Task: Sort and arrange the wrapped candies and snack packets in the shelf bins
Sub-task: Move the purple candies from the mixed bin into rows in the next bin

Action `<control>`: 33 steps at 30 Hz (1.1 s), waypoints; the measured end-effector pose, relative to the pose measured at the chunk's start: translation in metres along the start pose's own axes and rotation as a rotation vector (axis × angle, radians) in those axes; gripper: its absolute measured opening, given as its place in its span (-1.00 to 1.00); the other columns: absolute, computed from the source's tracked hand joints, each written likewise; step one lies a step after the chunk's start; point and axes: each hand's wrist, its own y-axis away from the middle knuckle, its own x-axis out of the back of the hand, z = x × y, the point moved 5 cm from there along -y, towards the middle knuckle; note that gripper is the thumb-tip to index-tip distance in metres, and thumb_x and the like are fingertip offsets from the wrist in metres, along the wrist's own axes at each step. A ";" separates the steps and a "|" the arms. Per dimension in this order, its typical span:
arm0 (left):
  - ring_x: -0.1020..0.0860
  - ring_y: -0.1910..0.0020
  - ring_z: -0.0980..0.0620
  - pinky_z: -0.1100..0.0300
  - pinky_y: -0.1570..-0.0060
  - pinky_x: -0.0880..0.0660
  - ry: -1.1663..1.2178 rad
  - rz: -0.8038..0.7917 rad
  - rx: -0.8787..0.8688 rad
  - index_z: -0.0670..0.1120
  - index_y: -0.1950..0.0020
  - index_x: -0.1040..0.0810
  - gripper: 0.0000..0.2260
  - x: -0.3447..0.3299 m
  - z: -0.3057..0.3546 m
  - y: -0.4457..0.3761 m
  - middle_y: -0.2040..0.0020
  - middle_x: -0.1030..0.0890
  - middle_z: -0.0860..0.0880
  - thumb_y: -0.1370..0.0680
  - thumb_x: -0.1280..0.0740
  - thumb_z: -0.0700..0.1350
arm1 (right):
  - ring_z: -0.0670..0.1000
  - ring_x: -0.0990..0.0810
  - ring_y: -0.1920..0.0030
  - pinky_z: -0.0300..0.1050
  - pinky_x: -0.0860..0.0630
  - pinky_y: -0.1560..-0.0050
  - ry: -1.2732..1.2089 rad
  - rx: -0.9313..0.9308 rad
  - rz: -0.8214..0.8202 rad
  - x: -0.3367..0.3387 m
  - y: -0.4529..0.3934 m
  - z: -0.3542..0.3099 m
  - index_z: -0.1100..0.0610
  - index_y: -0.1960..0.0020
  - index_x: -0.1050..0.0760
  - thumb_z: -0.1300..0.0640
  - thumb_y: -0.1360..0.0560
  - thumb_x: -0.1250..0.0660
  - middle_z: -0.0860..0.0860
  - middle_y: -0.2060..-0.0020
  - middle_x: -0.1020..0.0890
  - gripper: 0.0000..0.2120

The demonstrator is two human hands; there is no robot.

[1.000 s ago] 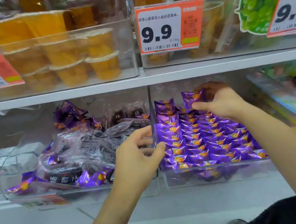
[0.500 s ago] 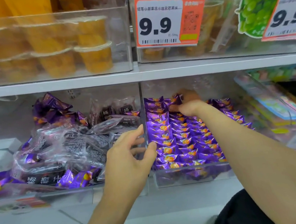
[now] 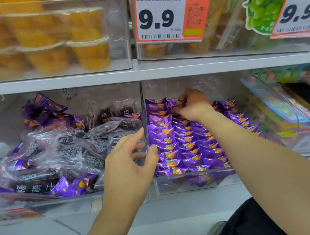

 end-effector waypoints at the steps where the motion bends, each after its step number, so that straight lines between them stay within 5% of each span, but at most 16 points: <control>1: -0.62 0.13 0.29 0.49 0.15 -0.48 -0.002 0.001 0.002 0.01 -0.31 -0.59 -0.62 0.000 0.000 0.000 -0.03 -0.59 0.18 -0.49 -0.45 -0.12 | 0.10 -0.53 -0.10 -0.17 -0.39 0.05 0.001 0.001 0.006 0.000 0.000 0.000 0.12 -0.12 -0.48 -0.04 -0.42 -0.52 0.09 -0.12 -0.55 -0.60; 8: -0.61 0.12 0.30 0.51 0.17 -0.47 0.009 -0.008 0.016 0.05 -0.31 -0.58 -0.62 0.000 0.000 0.002 -0.05 -0.60 0.18 -0.49 -0.43 -0.10 | 0.13 -0.50 -0.26 -0.16 -0.43 -0.22 0.069 0.112 -0.016 0.002 0.004 -0.010 0.08 -0.38 -0.44 0.09 -0.42 -0.55 0.10 -0.33 -0.36 -0.42; 15: -0.62 0.11 0.28 0.48 0.15 -0.49 0.007 -0.013 0.017 0.06 -0.31 -0.58 -0.62 -0.001 0.000 0.001 -0.04 -0.61 0.16 -0.49 -0.43 -0.07 | 0.09 -0.55 -0.12 -0.24 -0.35 -0.05 0.038 0.058 -0.007 0.004 0.001 -0.001 0.08 -0.28 -0.54 -0.01 -0.39 -0.57 0.11 -0.25 -0.45 -0.49; 20: -0.62 0.12 0.27 0.47 0.15 -0.49 0.005 -0.001 0.016 0.04 -0.30 -0.59 -0.62 -0.001 0.000 0.001 -0.02 -0.61 0.16 -0.49 -0.44 -0.10 | 0.10 -0.52 -0.16 -0.23 -0.40 -0.13 0.039 0.072 0.031 0.004 0.002 -0.002 0.07 -0.29 -0.51 0.00 -0.40 -0.56 0.12 -0.27 -0.39 -0.49; 25: -0.62 0.12 0.30 0.45 0.14 -0.51 -0.003 -0.006 0.018 0.06 -0.32 -0.58 -0.62 -0.001 0.000 0.002 -0.03 -0.61 0.15 -0.50 -0.44 -0.10 | 0.11 -0.59 0.02 -0.15 -0.51 -0.02 0.070 0.091 0.030 -0.005 0.001 -0.009 0.05 -0.04 -0.59 0.02 -0.41 -0.53 0.11 -0.17 -0.47 -0.74; 33: -0.61 0.12 0.35 0.50 0.18 -0.48 -0.018 0.009 0.009 0.01 -0.32 -0.58 -0.61 -0.001 0.001 0.002 -0.03 -0.60 0.18 -0.49 -0.46 -0.14 | 0.09 -0.59 0.09 -0.18 -0.52 0.00 0.041 0.077 0.020 -0.004 -0.001 -0.005 0.05 -0.07 -0.58 0.06 -0.36 -0.59 0.08 -0.13 -0.47 -0.67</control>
